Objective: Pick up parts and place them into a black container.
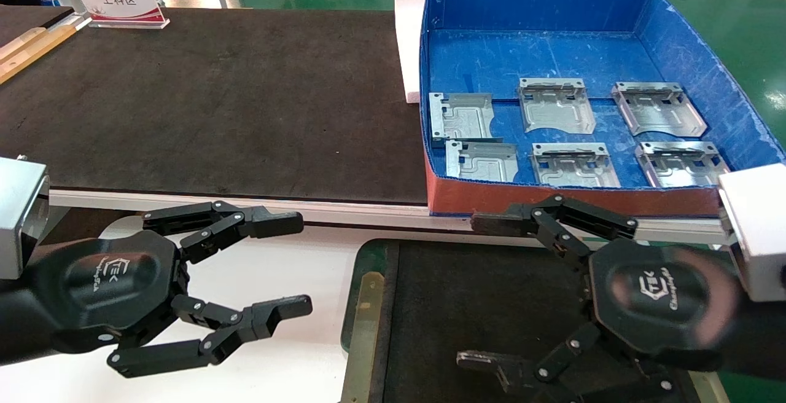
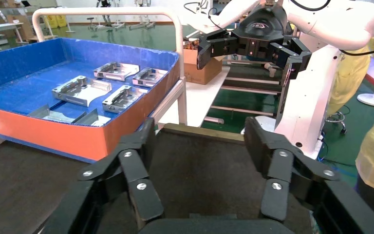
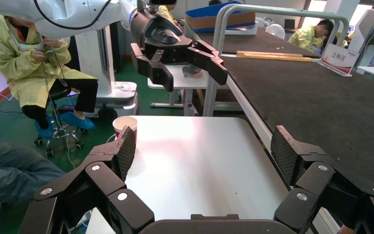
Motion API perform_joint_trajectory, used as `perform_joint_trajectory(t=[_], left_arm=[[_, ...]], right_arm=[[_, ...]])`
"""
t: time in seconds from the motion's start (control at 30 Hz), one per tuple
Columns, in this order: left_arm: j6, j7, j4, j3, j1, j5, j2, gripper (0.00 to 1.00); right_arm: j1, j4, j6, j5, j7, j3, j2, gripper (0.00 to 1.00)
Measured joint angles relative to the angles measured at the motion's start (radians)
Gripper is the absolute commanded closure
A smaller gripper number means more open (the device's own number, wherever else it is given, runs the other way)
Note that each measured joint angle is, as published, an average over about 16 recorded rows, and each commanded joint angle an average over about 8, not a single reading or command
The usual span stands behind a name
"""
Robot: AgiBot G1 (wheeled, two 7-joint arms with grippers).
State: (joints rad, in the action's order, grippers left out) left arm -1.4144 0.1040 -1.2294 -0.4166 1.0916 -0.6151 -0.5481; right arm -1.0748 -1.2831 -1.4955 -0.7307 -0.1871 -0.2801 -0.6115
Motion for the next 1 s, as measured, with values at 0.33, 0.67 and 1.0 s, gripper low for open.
perform_joint_trajectory(t=[0.33, 0.67, 1.0], left_arm=[[0.0, 0.0, 0.0, 0.0, 0.0, 0.0, 0.0, 1.0], [0.0, 0.0, 0.0, 0.0, 0.0, 0.0, 0.0, 1.0], [0.0, 0.0, 0.0, 0.0, 0.0, 0.0, 0.0, 0.04]], right_arm=[[0.0, 0.0, 0.0, 0.0, 0.0, 0.0, 0.0, 0.0], [0.0, 0.0, 0.0, 0.0, 0.0, 0.0, 0.0, 0.0], [0.0, 0.0, 0.0, 0.0, 0.0, 0.0, 0.0, 0.0]])
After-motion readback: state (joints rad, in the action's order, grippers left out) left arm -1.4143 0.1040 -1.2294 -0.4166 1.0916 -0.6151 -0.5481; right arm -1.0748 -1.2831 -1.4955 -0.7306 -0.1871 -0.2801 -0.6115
